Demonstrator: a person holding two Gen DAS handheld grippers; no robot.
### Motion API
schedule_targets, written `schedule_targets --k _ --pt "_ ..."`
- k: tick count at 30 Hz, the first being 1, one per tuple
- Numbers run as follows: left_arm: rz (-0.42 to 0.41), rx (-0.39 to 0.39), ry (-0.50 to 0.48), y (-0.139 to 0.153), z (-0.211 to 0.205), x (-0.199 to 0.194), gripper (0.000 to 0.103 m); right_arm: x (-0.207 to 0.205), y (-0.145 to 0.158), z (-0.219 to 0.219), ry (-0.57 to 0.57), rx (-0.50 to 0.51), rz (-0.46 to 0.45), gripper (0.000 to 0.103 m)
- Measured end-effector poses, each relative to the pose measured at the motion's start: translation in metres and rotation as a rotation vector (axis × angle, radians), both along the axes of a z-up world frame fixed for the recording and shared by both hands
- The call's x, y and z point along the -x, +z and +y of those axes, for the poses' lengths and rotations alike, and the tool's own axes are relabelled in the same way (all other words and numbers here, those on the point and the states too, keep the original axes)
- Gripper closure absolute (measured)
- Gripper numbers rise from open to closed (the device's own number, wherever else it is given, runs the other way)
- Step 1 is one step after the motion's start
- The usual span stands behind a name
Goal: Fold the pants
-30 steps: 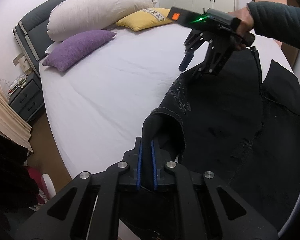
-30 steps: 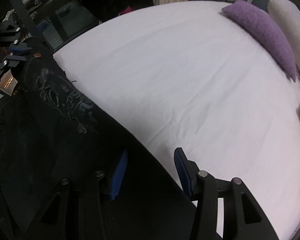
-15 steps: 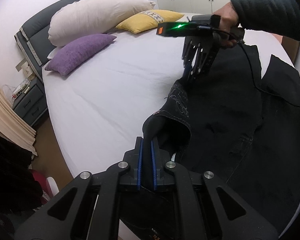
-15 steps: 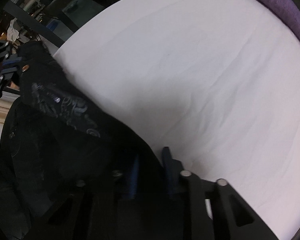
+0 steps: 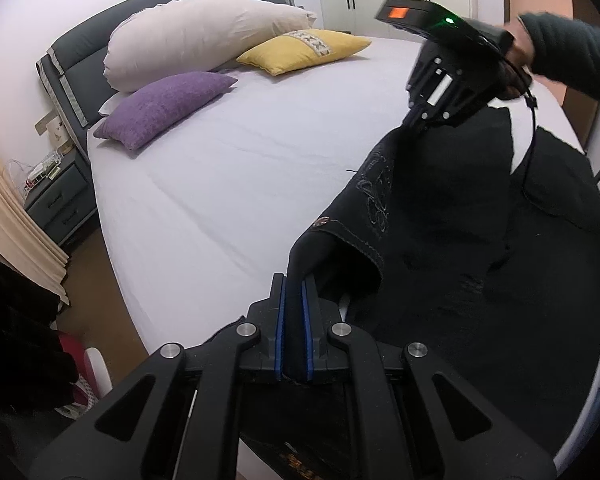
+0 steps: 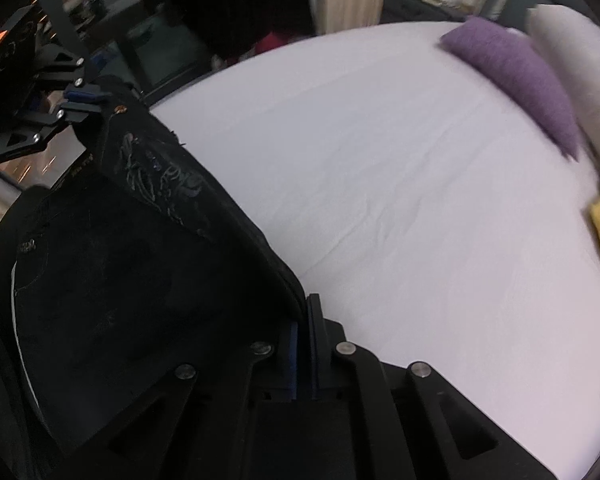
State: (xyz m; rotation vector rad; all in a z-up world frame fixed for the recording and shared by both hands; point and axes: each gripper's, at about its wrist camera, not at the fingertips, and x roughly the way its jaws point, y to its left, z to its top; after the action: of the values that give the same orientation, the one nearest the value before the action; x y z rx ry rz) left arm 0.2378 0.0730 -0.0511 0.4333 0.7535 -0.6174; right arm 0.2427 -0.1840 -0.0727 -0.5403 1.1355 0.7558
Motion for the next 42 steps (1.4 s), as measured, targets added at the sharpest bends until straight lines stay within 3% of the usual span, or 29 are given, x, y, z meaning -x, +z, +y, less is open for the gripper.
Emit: schedule_targets --k 4,6,12,20,31,36,42 --pt "0.014 0.012 -0.002 0.004 -0.003 0.019 0.097 0.03 -0.002 -0.007 -0.105 -0.053 -0.031 0.099" --pt "0.021 0.006 -0.017 0.004 -0.006 0.033 0.097 0.04 -0.022 -0.005 -0.171 -0.078 -0.013 0.099" --pt "0.059 -0.013 -0.055 -0.002 -0.015 0.072 0.097 0.067 -0.051 -0.031 -0.387 -0.191 0.169 0.098" --pt "0.098 -0.032 -0.081 -0.015 -0.022 0.115 0.097 0.104 -0.053 -0.063 -0.633 -0.333 0.305 0.098" --pt "0.146 -0.093 -0.18 -0.023 -0.034 0.186 0.097 0.124 -0.067 -0.073 -0.727 -0.417 0.388 0.098" --pt "0.181 -0.146 -0.252 -0.036 -0.05 0.226 0.097 0.147 -0.063 -0.075 -0.69 -0.336 0.392 0.098" --pt "0.217 -0.154 -0.279 -0.042 -0.053 0.256 0.097 0.174 -0.061 -0.062 -0.65 -0.261 0.379 0.098"
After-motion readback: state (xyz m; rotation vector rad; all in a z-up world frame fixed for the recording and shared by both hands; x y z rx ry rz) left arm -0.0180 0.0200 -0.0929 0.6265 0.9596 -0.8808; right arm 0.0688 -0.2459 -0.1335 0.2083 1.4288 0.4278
